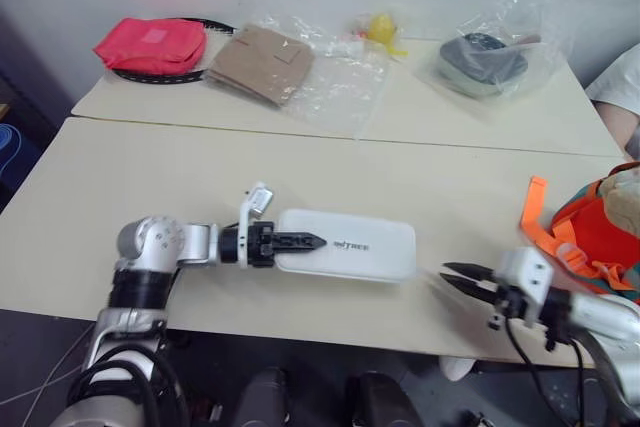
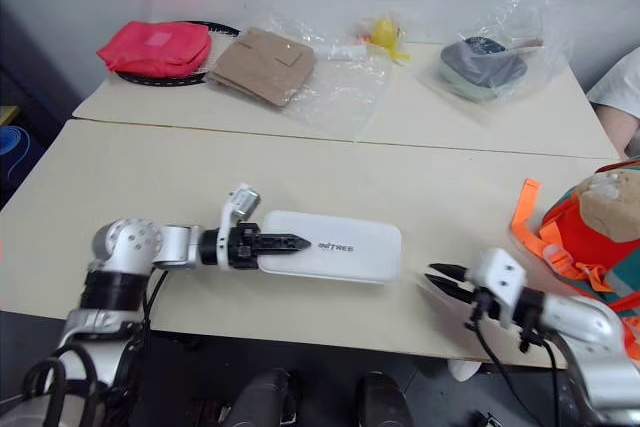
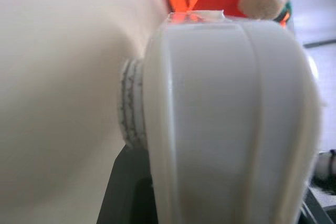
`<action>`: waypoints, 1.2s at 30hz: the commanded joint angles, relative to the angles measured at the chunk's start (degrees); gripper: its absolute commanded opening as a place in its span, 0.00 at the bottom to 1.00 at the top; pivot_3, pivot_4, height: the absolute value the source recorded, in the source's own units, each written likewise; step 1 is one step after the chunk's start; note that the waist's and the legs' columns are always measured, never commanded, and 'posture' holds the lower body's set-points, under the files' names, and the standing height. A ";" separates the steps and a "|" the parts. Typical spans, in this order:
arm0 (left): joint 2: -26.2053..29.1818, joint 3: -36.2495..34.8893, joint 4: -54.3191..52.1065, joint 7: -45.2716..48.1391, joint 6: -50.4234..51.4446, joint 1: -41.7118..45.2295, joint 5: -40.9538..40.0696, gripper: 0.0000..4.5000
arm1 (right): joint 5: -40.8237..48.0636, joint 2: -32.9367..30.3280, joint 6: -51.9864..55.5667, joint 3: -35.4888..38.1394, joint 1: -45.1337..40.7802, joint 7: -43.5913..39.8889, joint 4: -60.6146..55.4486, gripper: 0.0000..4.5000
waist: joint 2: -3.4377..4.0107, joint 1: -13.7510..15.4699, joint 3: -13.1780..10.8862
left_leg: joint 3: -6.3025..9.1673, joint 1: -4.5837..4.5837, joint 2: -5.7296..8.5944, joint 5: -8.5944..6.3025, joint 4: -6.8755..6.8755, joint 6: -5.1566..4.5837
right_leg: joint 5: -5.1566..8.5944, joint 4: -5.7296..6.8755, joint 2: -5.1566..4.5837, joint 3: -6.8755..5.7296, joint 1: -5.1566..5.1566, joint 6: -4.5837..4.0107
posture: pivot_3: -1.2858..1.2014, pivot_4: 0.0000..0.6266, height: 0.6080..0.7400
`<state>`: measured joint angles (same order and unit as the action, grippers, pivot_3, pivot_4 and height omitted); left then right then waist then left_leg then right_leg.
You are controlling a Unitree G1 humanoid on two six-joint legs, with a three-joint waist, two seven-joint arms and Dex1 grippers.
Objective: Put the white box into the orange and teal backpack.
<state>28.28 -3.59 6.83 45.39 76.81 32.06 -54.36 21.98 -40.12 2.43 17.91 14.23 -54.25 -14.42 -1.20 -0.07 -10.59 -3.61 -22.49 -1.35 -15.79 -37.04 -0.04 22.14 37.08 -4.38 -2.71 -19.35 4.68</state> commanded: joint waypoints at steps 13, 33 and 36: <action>-1.03 2.46 -14.70 13.80 -36.16 -12.28 12.24 0.27 | 13.19 19.30 -5.83 37.27 27.47 13.72 1.07 0.99 | 0.17 -0.22 0.06 | -0.19 0.32 0.12 -0.01 0.79 -0.06 | 0.00 -0.33 -0.09 0.18 0.11 -0.01 | 0.52 0.24 1.00; 4.83 -1.93 -18.05 16.34 -37.07 -17.76 9.97 0.27 | 15.47 -3.38 3.51 24.71 2.78 2.06 15.26 0.72 | 0.75 -0.86 0.36 | -0.20 0.30 0.10 0.07 0.88 -0.17 | 0.03 -0.18 -0.05 0.19 -0.05 -0.06 | 0.52 0.24 1.00; 4.99 -3.77 -18.39 14.97 -36.67 -18.08 9.21 0.27 | 14.50 -3.62 4.66 21.07 -1.53 1.28 16.40 0.48 | 0.73 -0.46 0.35 | -0.20 0.26 0.11 0.06 0.77 -0.18 | 0.02 -0.19 -0.07 0.19 -0.03 -0.04 | 0.52 0.24 1.00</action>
<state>32.74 -4.52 -8.90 60.82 40.32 14.14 -42.85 37.10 -42.66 6.74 40.07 13.36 -52.19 1.12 -0.47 -0.53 -10.25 -3.82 -22.23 -1.23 -15.74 -36.29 -0.24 22.16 36.90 -4.46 -2.51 -19.38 4.65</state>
